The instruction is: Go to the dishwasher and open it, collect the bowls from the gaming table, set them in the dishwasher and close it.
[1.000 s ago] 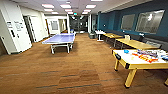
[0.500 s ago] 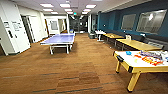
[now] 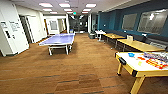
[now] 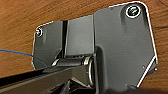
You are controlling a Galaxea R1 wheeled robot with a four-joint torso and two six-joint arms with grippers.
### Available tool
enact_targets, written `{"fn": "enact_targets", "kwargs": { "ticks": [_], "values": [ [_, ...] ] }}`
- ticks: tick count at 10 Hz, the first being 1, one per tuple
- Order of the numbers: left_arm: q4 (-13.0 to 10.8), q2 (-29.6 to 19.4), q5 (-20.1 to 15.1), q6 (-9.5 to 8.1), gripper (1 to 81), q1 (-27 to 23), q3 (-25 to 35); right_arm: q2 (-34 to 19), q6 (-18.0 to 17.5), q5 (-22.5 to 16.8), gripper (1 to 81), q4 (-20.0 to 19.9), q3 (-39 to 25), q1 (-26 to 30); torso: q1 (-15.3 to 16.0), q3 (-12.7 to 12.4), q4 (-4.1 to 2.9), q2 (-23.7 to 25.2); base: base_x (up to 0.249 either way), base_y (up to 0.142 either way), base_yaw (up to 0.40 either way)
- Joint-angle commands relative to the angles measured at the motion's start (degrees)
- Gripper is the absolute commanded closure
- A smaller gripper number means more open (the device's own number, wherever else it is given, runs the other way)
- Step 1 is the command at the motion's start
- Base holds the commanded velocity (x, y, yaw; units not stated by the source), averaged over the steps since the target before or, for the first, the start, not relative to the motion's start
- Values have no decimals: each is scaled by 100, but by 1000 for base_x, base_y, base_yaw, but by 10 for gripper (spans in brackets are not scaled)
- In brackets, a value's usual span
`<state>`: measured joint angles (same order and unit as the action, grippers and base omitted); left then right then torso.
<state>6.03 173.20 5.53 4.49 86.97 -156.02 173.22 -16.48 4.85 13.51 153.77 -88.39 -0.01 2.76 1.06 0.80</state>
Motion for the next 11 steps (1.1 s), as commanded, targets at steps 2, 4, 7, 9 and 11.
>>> {"fn": "enact_targets", "kwargs": {
  "ticks": [2, 4, 7, 9, 11],
  "values": [
    [12, 4, -299, 9, 10, -290, 45, -21, 22, -239, 10, -41, 3, 300, 1, 0, 0, -2, 221, 0, 0],
    [12, 13, -299, 9, 10, -290, 45, -13, 13, -239, 10, -50, 11, 309, 1, 0, 0, 0, 216, 0, 0],
    [-6, 39, -299, 17, 10, -290, 45, 5, 5, -248, 10, -50, 29, 309, 1, 0, 0, 0, 217, 0, 0],
    [-6, 57, -307, 17, 10, -281, 44, 5, -4, -257, 10, -41, 38, 317, 1, 0, 0, 0, 216, 0, 0],
    [-6, 57, -307, 17, 10, -290, 36, 5, 5, -257, 10, -41, 46, 344, 1, 0, 0, 0, 216, 0, 0]
  ]
}}
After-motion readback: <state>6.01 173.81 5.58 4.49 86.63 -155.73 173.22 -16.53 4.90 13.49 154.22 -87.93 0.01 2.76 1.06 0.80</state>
